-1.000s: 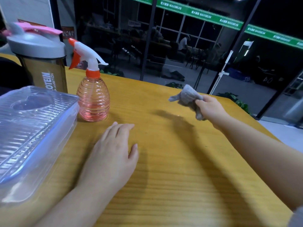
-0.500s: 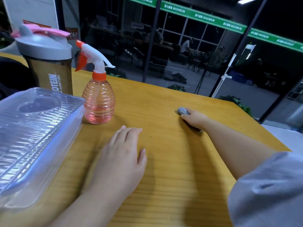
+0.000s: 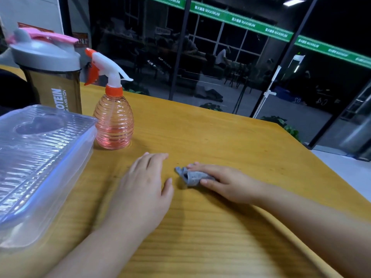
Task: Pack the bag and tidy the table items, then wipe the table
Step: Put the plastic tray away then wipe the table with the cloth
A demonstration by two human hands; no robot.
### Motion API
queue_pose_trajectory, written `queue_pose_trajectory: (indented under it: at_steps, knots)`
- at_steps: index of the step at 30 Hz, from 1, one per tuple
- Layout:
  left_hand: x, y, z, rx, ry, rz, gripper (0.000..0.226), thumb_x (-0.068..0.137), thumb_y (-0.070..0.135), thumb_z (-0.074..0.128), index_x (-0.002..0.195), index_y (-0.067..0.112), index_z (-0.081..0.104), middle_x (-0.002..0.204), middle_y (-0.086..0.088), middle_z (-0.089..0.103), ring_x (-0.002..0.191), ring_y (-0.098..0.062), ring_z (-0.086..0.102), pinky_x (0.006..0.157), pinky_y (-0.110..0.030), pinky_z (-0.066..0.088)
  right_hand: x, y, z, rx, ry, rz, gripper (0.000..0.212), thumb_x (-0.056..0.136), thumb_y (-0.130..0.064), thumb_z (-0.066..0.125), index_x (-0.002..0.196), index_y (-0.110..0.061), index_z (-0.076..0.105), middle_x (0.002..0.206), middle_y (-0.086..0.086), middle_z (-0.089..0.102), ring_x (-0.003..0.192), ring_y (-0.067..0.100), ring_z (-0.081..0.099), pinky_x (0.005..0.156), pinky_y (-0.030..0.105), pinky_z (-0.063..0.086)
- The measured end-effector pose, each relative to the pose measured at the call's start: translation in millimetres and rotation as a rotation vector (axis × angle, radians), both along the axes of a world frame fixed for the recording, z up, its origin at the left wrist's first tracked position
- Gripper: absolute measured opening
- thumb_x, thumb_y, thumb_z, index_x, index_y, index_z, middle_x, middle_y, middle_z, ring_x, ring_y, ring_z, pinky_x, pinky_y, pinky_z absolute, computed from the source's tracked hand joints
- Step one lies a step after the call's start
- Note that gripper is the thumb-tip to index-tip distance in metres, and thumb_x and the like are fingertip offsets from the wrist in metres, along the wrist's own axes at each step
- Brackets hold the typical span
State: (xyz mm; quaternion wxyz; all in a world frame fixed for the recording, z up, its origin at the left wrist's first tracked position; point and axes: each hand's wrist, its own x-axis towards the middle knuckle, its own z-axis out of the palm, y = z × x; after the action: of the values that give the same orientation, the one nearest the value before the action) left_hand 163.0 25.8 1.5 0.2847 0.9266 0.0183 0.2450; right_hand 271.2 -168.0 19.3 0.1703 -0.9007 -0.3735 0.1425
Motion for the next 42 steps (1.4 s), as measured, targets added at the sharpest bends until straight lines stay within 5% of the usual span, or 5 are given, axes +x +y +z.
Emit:
queue_pose_trajectory:
  at_steps: [3,7,19,26,42]
  knots:
    - [0,-1,0,-0.002,0.002,0.007,0.05,0.088,0.027,0.053,0.136,0.024,0.038,0.139,0.007,0.041,0.136,-0.011,0.028,0.107,-0.025,0.024,-24,-6,6,0.117,0.081,-0.035,0.026,0.099,-0.029,0.044,0.122,-0.028,0.057,0.118,-0.01,0.062,0.106,0.001,0.056,0.093,0.023,0.042]
    - [-1,-2,-1,-0.004,-0.004,-0.002,0.05,0.088,0.027,0.053,0.136,0.024,0.038,0.138,0.008,0.041,0.136,-0.01,0.027,0.107,-0.024,0.023,-24,-10,22,0.384,0.148,-0.207,0.019,0.099,-0.024,0.044,0.101,-0.018,0.062,0.078,-0.007,0.06,0.069,0.004,0.055,0.063,0.022,0.044]
    - [0,-2,2,0.001,-0.003,-0.012,0.05,0.091,0.03,0.047,0.138,0.027,0.032,0.141,0.01,0.037,0.137,-0.009,0.023,0.107,-0.022,0.02,100,-45,17,0.335,-0.267,-1.025,0.039,0.102,-0.032,0.026,0.128,-0.008,0.043,0.105,0.012,0.055,0.075,0.025,0.051,0.055,0.03,0.038]
    - [0,0,4,-0.016,-0.007,0.0,0.05,0.092,0.03,0.045,0.139,0.029,0.029,0.142,0.011,0.033,0.138,-0.008,0.019,0.107,-0.022,0.019,117,-4,-1,0.045,-0.09,-0.832,0.045,0.102,-0.034,0.027,0.144,-0.019,0.033,0.14,0.009,0.045,0.124,0.03,0.045,0.096,0.038,0.038]
    - [0,-2,2,0.009,-0.052,-0.033,0.047,0.088,0.022,0.054,0.133,0.019,0.041,0.133,0.004,0.046,0.127,-0.014,0.038,0.102,-0.026,0.029,-14,5,-6,-0.002,-0.169,0.066,0.04,0.096,-0.028,0.048,0.135,-0.038,0.042,0.145,-0.023,0.037,0.134,-0.011,0.024,0.111,0.02,0.023]
